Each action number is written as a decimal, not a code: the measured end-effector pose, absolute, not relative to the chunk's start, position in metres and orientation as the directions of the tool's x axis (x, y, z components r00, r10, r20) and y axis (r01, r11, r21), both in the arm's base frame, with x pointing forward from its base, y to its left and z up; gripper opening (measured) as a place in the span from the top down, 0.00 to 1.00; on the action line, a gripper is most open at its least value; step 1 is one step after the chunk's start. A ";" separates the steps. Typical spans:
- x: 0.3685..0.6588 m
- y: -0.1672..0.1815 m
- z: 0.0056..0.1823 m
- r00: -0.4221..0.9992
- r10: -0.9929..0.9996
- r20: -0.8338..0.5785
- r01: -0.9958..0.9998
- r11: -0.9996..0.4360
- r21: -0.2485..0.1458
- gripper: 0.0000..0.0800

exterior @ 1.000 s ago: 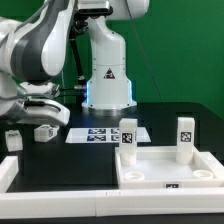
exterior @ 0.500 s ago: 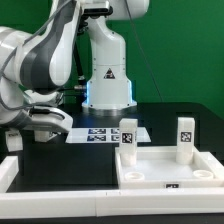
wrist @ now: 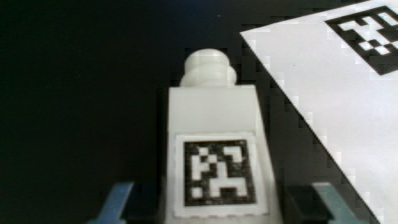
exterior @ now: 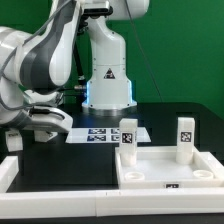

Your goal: Assemble square table

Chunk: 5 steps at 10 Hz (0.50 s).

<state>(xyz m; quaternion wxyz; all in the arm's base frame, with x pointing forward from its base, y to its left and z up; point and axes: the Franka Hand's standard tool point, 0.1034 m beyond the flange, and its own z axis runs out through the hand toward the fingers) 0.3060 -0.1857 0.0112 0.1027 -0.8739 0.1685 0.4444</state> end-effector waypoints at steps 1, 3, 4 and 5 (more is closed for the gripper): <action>0.306 -0.186 0.011 0.548 -0.203 -0.811 -0.386 -0.922 -0.030 0.64; 0.306 -0.186 0.011 0.548 -0.203 -0.811 -0.386 -0.922 -0.030 0.64; 0.306 -0.186 0.011 0.548 -0.203 -0.811 -0.386 -0.922 -0.030 0.64; 0.306 -0.186 0.011 0.548 -0.203 -0.811 -0.386 -0.922 -0.030 0.64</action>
Offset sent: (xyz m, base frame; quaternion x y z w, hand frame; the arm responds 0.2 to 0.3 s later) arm 0.0000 0.0000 0.0000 0.0000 0.0000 0.0000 1.0000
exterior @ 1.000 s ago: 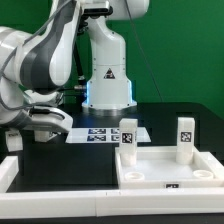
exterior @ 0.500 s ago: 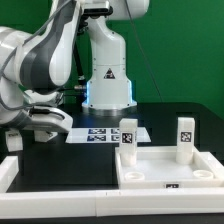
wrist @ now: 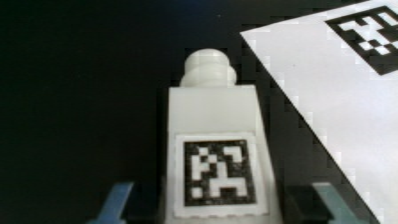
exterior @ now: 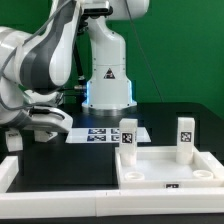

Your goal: Assemble square table

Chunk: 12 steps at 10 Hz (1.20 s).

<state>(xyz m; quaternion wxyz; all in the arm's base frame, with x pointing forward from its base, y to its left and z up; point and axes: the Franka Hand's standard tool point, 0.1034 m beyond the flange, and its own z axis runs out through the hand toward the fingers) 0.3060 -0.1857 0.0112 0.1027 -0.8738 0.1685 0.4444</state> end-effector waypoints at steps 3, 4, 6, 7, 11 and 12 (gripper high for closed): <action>0.306 -0.185 0.016 0.539 -0.194 -0.820 -0.383 -0.923 -0.034 0.64; 0.317 -0.182 0.040 0.531 -0.165 -0.832 -0.377 -0.924 -0.057 0.64; 0.348 -0.168 0.087 0.554 -0.128 -0.822 -0.349 -0.933 -0.090 0.64; 0.353 -0.163 0.092 0.569 -0.137 -0.811 -0.347 -0.934 -0.085 0.64; 0.363 -0.163 0.084 0.703 -0.202 -0.681 -0.327 -0.943 -0.058 0.64; 0.388 -0.144 0.108 0.765 -0.188 -0.617 -0.286 -0.956 -0.064 0.64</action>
Offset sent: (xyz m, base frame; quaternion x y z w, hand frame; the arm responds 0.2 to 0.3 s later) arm 0.0217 -0.0064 0.0820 -0.0269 -0.0418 -0.0399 0.9980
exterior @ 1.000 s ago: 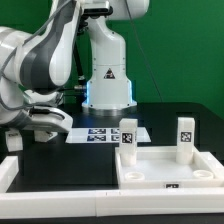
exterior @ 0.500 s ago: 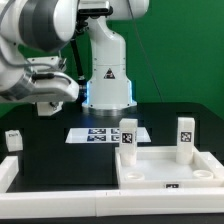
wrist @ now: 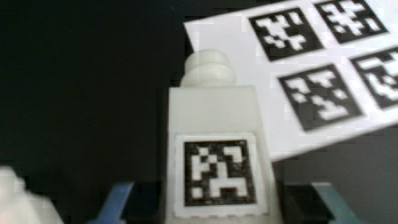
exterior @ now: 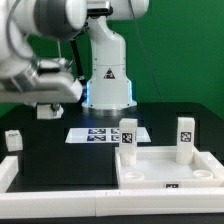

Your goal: Assemble square table

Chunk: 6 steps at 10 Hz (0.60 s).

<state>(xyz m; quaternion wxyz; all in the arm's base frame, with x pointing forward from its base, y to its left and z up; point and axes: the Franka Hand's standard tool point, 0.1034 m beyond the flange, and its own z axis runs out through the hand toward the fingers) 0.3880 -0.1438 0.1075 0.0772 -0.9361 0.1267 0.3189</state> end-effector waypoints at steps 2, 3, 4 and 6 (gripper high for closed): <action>0.445 -0.111 0.158 0.867 -0.158 -0.473 -0.219 -0.972 -0.078 0.64; 0.454 -0.101 0.170 0.877 -0.169 -0.450 -0.225 -0.972 -0.073 0.64; 0.460 -0.101 0.172 0.903 -0.185 -0.389 -0.230 -0.971 -0.073 0.64; 0.463 -0.100 0.170 0.953 -0.198 -0.227 -0.222 -0.971 -0.084 0.64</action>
Offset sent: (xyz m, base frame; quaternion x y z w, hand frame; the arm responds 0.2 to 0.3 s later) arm -0.0069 0.0056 0.0271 -0.0007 0.1521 0.0923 0.9841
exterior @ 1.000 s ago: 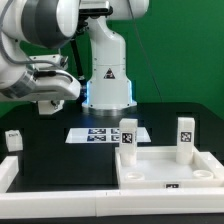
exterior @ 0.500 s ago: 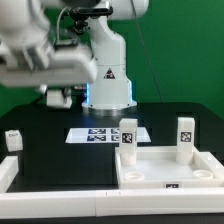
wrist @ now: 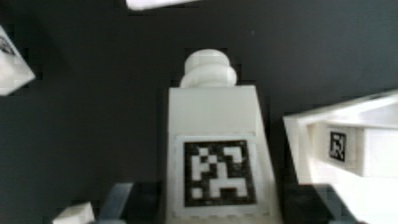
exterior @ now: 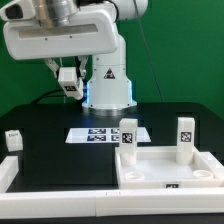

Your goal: Assemble square table

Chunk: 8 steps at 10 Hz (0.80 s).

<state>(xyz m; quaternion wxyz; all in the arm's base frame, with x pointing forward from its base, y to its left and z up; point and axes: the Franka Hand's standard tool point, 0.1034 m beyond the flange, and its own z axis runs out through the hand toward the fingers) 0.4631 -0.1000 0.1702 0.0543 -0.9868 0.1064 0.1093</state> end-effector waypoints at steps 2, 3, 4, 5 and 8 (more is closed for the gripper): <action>0.483 -0.084 0.174 0.964 -0.252 -0.088 -0.258 -0.964 -0.067 0.64; 0.504 -0.060 0.185 0.966 -0.259 -0.017 -0.259 -0.964 -0.064 0.64; 0.524 -0.044 0.194 0.963 -0.263 0.059 -0.259 -0.963 -0.067 0.64; 0.543 -0.029 0.204 0.941 -0.313 0.127 -0.305 -0.949 -0.078 0.64; 0.562 0.005 0.210 0.866 -0.363 0.344 -0.342 -0.932 -0.123 0.64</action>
Offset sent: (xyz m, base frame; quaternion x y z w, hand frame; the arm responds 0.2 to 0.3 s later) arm 0.0760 0.0560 0.0400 -0.0312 0.1939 0.0230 0.9803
